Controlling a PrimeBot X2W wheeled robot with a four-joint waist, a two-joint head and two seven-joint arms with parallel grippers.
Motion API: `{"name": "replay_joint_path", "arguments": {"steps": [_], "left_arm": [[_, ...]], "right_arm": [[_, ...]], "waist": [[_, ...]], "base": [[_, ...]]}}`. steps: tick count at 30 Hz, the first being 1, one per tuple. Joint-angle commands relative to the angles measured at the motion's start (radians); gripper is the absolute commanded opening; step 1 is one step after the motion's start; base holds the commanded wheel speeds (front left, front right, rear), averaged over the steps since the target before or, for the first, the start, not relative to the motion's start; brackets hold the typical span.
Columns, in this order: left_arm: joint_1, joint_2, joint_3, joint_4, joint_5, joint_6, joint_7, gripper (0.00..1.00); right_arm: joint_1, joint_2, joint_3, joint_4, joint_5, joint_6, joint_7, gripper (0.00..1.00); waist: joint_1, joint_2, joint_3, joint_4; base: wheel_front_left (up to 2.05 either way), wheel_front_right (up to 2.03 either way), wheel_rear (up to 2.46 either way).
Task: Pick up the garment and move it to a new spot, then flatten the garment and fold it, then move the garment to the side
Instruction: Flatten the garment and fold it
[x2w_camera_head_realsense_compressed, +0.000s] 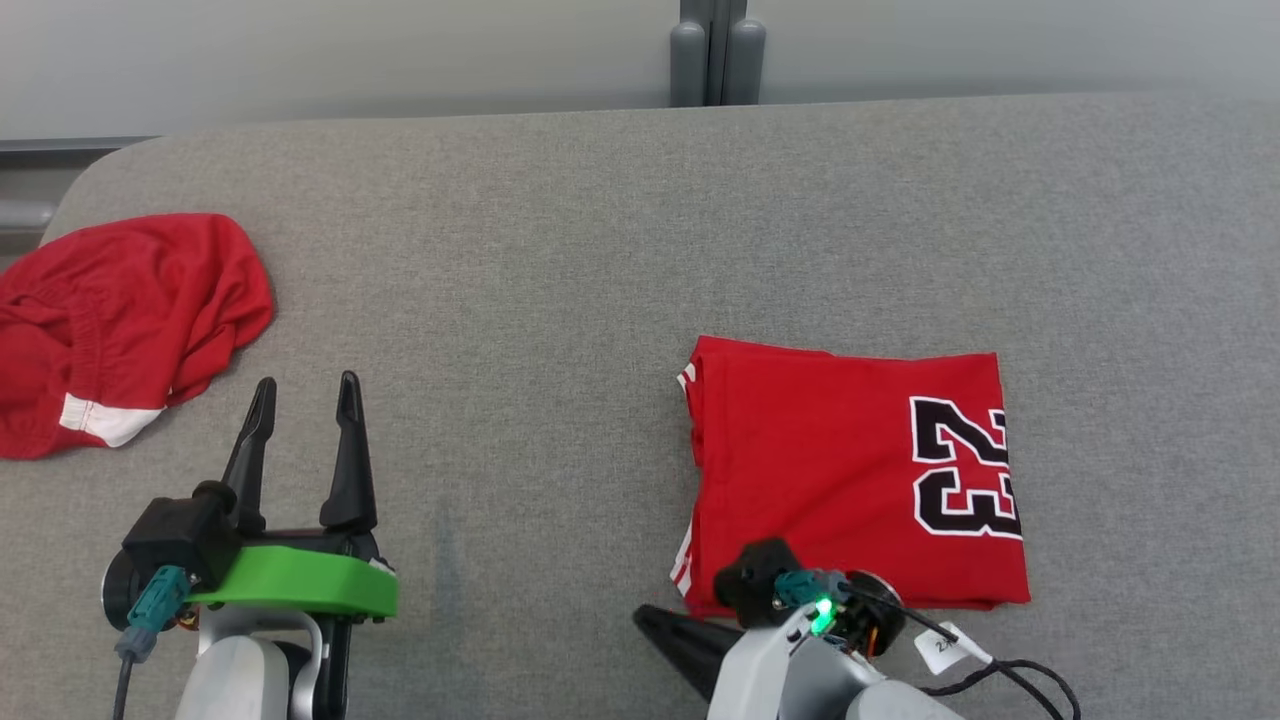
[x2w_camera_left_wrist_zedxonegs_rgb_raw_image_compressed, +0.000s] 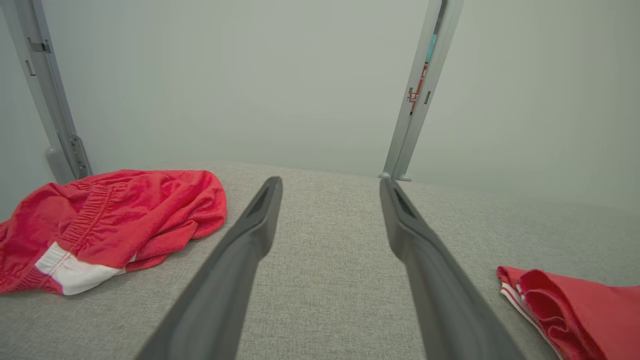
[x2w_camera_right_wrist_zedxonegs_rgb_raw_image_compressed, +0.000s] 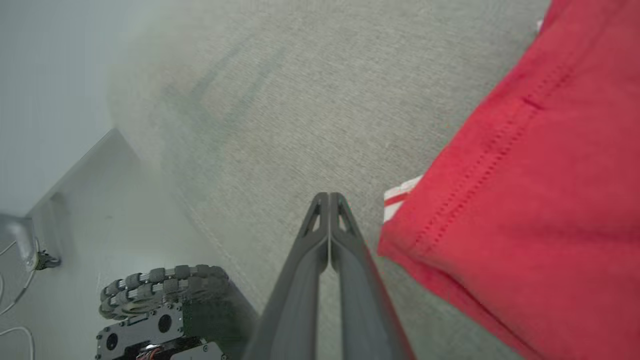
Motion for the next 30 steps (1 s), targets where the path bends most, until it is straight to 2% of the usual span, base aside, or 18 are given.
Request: {"name": "replay_joint_path", "arguments": {"steps": [1,5,6,7,10,16,19,23,30], "left_arm": [[0.012,0.007,0.005,0.001,0.005,-0.002,0.0,1.0],[0.02,0.007,0.009,0.001,0.004,-0.002,0.0,1.0],[0.023,0.007,0.008,0.001,0.003,-0.002,0.0,1.0],[0.026,0.007,0.007,0.002,0.003,-0.002,0.0,1.0],[0.034,0.008,0.006,0.004,0.002,-0.002,0.0,1.0],[0.045,0.008,0.01,0.003,0.008,-0.002,0.0,1.0],[0.057,0.007,0.018,-0.001,0.011,-0.002,0.0,1.0],[0.062,0.009,0.022,0.002,0.02,-0.002,0.0,1.0],[0.093,0.01,0.036,0.015,0.033,-0.002,0.0,1.0]], "right_arm": [[-0.003,-0.015,0.017,-0.038,0.057,-0.002,-0.01,0.0],[-0.026,-0.039,0.039,-0.123,0.115,-0.001,-0.061,0.0],[-0.028,-0.047,0.031,-0.132,0.114,-0.001,-0.073,0.45],[-0.03,-0.055,0.003,-0.139,0.105,-0.001,-0.096,1.0],[-0.011,-0.055,-0.092,-0.15,0.076,-0.001,-0.156,1.0],[0.048,-0.043,-0.385,-0.177,-0.085,-0.001,-0.277,1.0],[0.087,-0.029,-0.513,-0.192,-0.146,-0.001,-0.297,1.0],[0.118,-0.008,-0.618,-0.191,-0.176,-0.001,-0.288,1.0],[0.131,0.009,-0.737,-0.14,-0.15,-0.001,-0.31,1.0]], "waist": [[0.0,0.0,-0.004,-0.001],[0.0,0.0,-0.012,-0.003],[0.0,0.0,-0.015,-0.003],[0.0,0.0,-0.018,-0.004],[0.0,0.0,-0.029,-0.006],[0.0,0.0,-0.054,-0.008],[0.0,0.0,-0.068,-0.012],[0.0,0.0,-0.077,-0.015],[0.0,0.0,-0.109,-0.027]], "base": [[0.0,0.0,0.0],[0.0,0.0,0.0],[0.0,0.0,0.0],[0.0,0.0,0.0],[0.0,0.0,0.0],[0.0,0.0,0.0],[0.0,0.0,0.0],[0.0,0.0,0.0],[0.0,0.0,0.0]]}}
